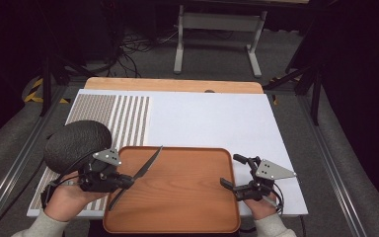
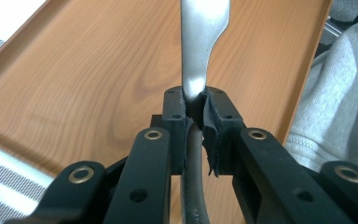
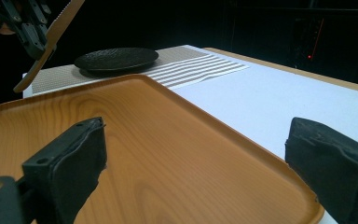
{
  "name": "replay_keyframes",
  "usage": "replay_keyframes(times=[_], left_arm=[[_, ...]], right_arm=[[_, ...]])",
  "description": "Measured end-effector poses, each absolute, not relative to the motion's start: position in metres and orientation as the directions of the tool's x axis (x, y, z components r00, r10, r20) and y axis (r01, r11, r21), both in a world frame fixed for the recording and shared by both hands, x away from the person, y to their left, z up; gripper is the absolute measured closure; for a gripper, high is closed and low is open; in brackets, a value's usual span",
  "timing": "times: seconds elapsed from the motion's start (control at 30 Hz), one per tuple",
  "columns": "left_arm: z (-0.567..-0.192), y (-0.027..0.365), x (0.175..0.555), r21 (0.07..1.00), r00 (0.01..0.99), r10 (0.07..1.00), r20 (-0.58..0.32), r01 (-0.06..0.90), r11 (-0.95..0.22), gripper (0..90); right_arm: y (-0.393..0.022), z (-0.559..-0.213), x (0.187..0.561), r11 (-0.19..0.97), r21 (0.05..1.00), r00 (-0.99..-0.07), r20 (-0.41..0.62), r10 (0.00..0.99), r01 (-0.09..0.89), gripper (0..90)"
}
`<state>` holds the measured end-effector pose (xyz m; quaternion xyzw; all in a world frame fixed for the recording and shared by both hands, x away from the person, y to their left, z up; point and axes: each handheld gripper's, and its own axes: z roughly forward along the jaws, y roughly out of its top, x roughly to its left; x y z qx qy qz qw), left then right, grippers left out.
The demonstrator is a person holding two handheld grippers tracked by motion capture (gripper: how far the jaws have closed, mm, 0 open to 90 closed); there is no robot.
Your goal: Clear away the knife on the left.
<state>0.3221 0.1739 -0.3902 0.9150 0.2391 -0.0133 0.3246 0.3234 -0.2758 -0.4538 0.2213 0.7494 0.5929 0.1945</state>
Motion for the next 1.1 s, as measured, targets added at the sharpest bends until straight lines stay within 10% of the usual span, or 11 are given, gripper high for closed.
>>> replay_keyframes(times=[1.1], left_arm=[[-0.43,0.162,0.331,0.474,0.836,0.462,-0.297,0.549,-0.689,80.1]], right_arm=[[-0.276,-0.454,0.323,0.201,0.974,-0.828,-0.028,0.559,0.103,5.7]])
